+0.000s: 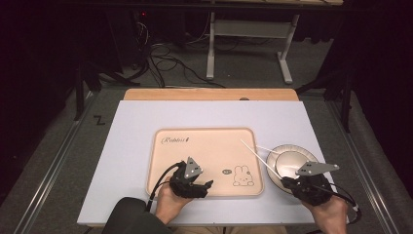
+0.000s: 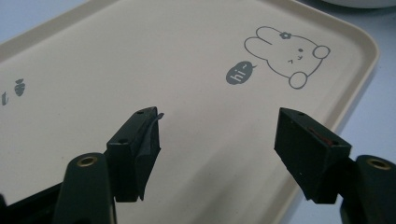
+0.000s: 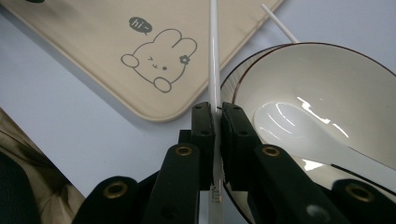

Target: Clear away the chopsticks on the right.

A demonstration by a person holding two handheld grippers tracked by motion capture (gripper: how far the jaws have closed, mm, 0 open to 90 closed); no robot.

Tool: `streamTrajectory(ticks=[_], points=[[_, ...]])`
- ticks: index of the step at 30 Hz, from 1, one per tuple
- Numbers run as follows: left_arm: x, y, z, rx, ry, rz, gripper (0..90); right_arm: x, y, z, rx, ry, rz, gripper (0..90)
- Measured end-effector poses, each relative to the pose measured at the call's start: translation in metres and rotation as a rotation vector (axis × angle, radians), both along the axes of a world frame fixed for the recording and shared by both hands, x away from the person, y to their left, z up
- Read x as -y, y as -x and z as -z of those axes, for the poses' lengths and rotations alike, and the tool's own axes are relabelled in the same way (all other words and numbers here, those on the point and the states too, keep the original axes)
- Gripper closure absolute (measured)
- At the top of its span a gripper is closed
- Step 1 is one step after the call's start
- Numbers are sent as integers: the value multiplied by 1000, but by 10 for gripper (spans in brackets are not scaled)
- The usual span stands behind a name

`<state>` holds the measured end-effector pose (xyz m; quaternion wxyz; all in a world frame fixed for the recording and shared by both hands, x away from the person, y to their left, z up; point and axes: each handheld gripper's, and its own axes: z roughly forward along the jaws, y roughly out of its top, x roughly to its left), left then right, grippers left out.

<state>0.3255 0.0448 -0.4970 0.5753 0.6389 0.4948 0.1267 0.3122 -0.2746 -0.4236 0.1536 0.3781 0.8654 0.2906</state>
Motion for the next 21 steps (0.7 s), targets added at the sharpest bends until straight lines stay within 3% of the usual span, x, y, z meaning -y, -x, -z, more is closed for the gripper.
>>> streamTrajectory(ticks=[21], points=[[-6, 4, 0, 15, -9, -38, 320, -28, -14, 19, -42, -37, -19, 854]])
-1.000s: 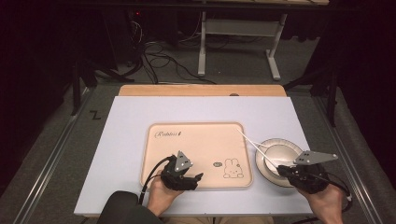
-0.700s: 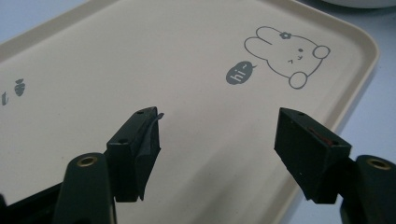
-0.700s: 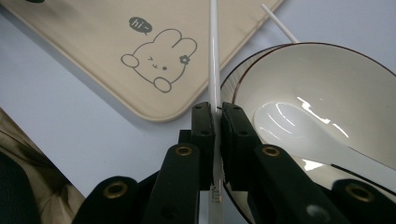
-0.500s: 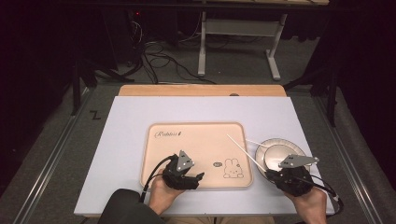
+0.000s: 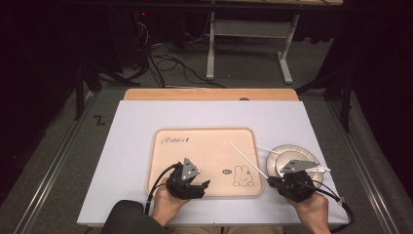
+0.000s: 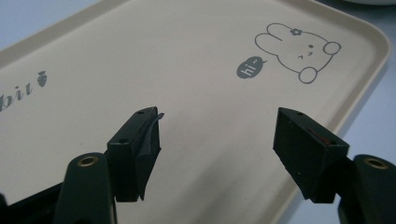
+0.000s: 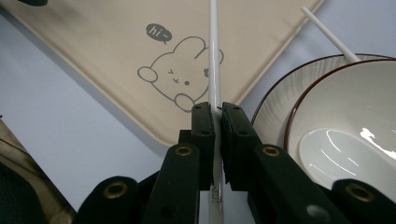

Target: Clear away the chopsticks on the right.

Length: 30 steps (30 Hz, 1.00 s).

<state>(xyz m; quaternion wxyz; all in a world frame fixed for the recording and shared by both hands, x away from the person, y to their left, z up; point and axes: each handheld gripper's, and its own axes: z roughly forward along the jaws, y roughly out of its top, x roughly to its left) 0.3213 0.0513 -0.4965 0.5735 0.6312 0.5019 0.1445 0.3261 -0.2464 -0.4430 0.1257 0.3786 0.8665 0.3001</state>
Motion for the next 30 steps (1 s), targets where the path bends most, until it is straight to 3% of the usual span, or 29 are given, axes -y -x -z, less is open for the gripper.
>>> streamTrajectory(ticks=[13, 22, 30], points=[[-11, 5, 0, 0, 4, -44, 322, -11, -11, 6, -6, 1, -14, 854], [-7, 1, -2, -2, 18, -22, 323, -19, -3, 4, 0, -4, -14, 854], [0, -8, -6, 15, 27, -4, 325, -19, 10, 7, 11, 20, 14, 854]])
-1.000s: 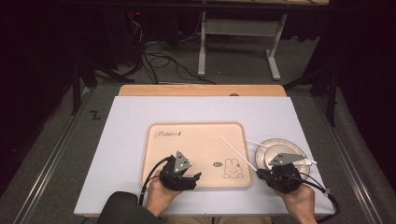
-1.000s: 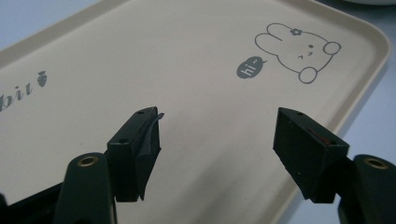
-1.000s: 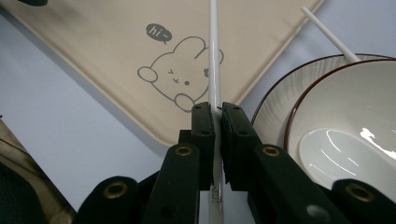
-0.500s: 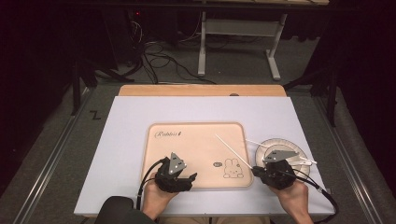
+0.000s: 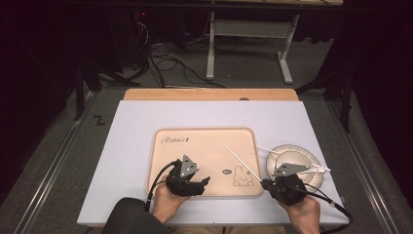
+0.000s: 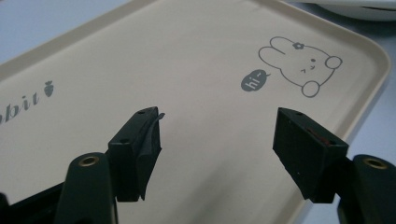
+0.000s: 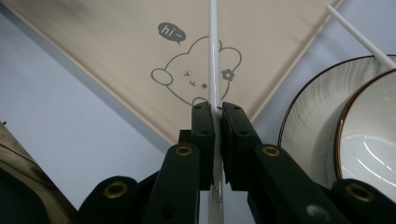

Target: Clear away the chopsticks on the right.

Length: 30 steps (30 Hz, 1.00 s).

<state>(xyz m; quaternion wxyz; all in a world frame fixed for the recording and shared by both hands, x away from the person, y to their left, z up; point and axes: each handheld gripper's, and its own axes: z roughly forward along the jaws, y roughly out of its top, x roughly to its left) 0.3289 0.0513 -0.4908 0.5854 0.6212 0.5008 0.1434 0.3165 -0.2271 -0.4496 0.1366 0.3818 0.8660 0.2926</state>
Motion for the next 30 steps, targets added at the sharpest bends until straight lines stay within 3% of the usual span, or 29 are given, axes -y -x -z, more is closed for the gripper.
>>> streamTrajectory(ticks=[5, 9, 25, 30], points=[[7, -3, -1, 16, -5, 23, 327, 2, 15, 0, 12, 5, 24, 854], [9, -3, -2, 19, -2, 29, 328, -3, 18, 7, -13, 25, 38, 854], [0, 3, -2, 29, -16, -2, 329, -20, -24, 24, -32, 20, 93, 854], [-8, 7, -3, 19, -1, -24, 330, -23, -32, 27, -40, 16, 79, 853]])
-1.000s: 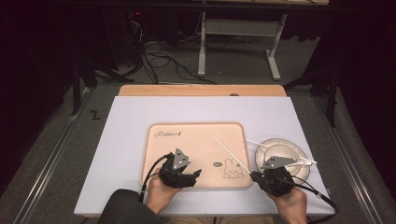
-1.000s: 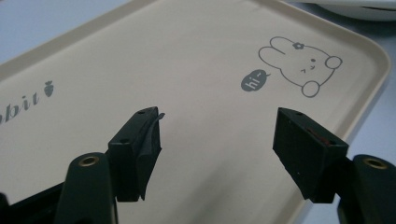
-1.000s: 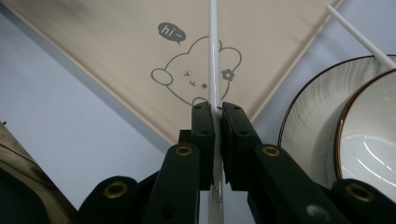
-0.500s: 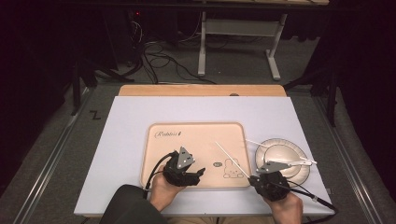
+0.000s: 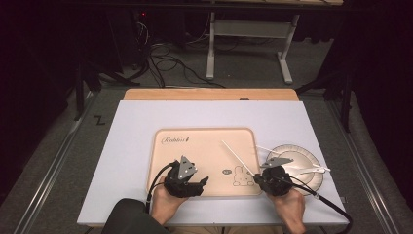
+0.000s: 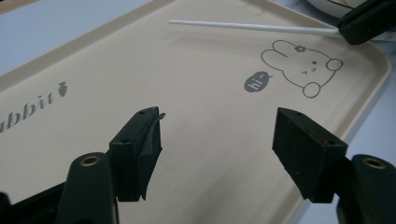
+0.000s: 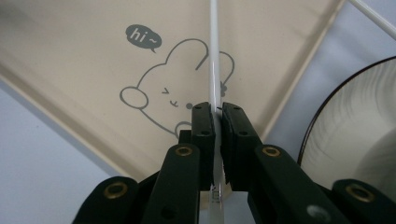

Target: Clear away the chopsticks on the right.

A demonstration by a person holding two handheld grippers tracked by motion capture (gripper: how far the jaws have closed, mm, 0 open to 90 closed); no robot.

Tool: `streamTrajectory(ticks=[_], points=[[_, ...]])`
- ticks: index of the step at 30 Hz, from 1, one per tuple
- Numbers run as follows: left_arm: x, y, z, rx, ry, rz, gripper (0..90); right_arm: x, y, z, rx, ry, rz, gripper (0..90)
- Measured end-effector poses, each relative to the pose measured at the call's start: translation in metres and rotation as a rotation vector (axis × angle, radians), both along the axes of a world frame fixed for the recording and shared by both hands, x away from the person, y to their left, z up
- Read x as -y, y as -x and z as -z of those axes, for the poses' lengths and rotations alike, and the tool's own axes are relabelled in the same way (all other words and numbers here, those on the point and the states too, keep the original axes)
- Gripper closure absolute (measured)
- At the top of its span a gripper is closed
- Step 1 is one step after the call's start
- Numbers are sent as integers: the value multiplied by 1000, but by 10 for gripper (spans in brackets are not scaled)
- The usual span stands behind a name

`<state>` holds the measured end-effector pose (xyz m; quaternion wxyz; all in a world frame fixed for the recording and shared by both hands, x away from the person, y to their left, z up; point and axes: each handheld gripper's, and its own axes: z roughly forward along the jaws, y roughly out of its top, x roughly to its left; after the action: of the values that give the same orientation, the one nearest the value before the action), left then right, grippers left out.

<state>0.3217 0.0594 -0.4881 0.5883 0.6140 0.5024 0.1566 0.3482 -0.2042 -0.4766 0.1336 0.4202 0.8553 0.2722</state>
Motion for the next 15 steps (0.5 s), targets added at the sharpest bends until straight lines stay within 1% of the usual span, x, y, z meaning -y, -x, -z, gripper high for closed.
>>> streamTrajectory(ticks=[2, 5, 7, 8, 9, 11, 12, 13, 14, 15], points=[[-3, 1, -1, -2, 11, -14, 330, -1, -3, 1, -6, 5, 5, 854], [-8, 5, 0, -6, 12, -33, 330, -2, -9, 3, -9, 1, -6, 853], [-9, 6, 0, -7, 12, -39, 330, -3, -10, 3, -9, 0, 0, 853], [-11, 6, 0, -7, 12, -44, 330, -4, -13, 4, -18, -2, -6, 853], [-13, 8, 0, -7, 12, -57, 330, -6, -14, 3, -15, 19, -8, 853], [-14, 9, 0, -9, 16, -60, 330, -9, -15, 3, -10, 29, -18, 853], [-17, 10, 1, -12, 10, -68, 329, -15, -17, 2, -12, 9, -33, 853], [-19, 11, 0, -10, 12, -74, 329, -15, -20, 2, -27, -3, -27, 853], [-20, 12, 0, -9, 18, -79, 329, -15, -22, 3, -33, 4, -22, 853], [-20, 12, 0, -9, 18, -79, 329, -15, -23, 5, -33, 20, -15, 853]])
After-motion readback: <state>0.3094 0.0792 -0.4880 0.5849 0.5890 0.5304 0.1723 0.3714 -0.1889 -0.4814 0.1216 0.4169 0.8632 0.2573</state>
